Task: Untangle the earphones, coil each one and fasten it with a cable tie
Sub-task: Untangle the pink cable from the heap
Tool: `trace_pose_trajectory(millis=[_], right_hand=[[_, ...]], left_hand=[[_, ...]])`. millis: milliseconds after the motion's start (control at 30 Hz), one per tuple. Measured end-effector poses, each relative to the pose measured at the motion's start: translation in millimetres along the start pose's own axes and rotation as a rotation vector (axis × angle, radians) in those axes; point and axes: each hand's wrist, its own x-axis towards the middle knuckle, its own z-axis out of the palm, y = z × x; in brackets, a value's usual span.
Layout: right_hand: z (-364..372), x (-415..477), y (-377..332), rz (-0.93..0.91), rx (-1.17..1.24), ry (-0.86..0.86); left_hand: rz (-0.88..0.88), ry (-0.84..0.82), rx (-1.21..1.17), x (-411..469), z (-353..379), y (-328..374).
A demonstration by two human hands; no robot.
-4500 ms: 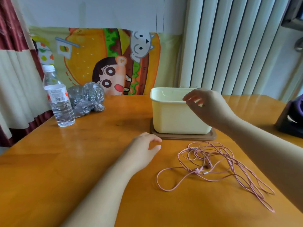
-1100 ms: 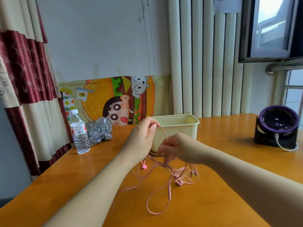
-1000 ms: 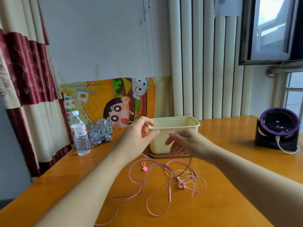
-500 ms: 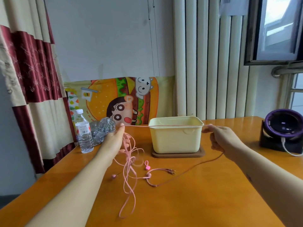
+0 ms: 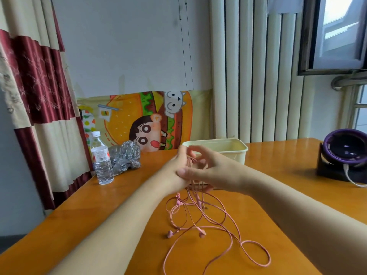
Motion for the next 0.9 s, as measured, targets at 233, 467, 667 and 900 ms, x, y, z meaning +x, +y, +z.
trace_pose_trajectory(millis=[233, 467, 667, 900], right_hand=[[-6.6, 1.0, 11.1, 0.011, -0.319, 0.157], [-20.2, 0.4, 34.0, -0.008, -0.205, 0.299], [-41.3, 2.7, 57.7, 0.097, 0.287, 0.587], [-64.8, -5.4, 98.2, 0.42, 1.339, 0.914]], left_hand=[[0.017, -0.122, 0.047, -12.4, 3.2, -3.1], [0.189, 0.11, -0.112, -8.3, -6.3, -26.5], [0.033, 0.417, -0.313, -3.8, -11.7, -53.9], [-0.327, 0.564, -1.013, -8.7, -21.0, -80.2]])
